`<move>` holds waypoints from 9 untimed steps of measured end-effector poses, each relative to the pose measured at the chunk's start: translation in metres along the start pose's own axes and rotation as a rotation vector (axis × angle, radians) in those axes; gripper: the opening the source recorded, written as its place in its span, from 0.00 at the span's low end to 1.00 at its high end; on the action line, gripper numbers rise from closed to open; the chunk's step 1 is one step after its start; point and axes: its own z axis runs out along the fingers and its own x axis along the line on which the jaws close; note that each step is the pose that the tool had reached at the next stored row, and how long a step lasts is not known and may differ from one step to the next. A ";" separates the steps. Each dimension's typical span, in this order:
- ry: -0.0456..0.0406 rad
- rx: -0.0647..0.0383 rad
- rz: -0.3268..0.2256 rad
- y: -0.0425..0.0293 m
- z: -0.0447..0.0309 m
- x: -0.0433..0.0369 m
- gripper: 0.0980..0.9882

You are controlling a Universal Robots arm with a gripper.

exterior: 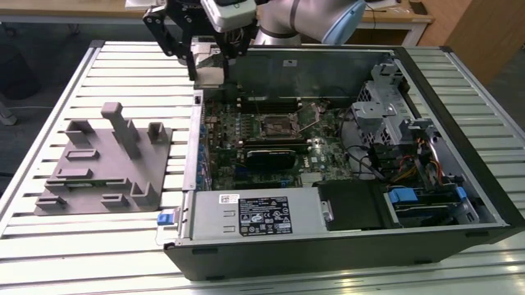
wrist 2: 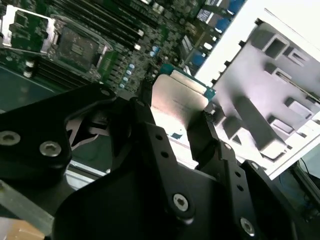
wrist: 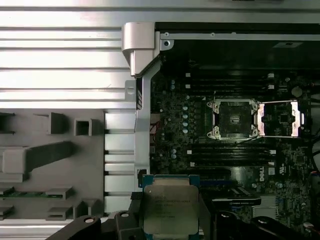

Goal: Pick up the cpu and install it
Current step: 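Pick up the cpu and move it towards the insertion slot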

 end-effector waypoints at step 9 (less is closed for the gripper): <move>0.0035 -0.013 0.000 0.0122 0.0065 -0.0274 0.48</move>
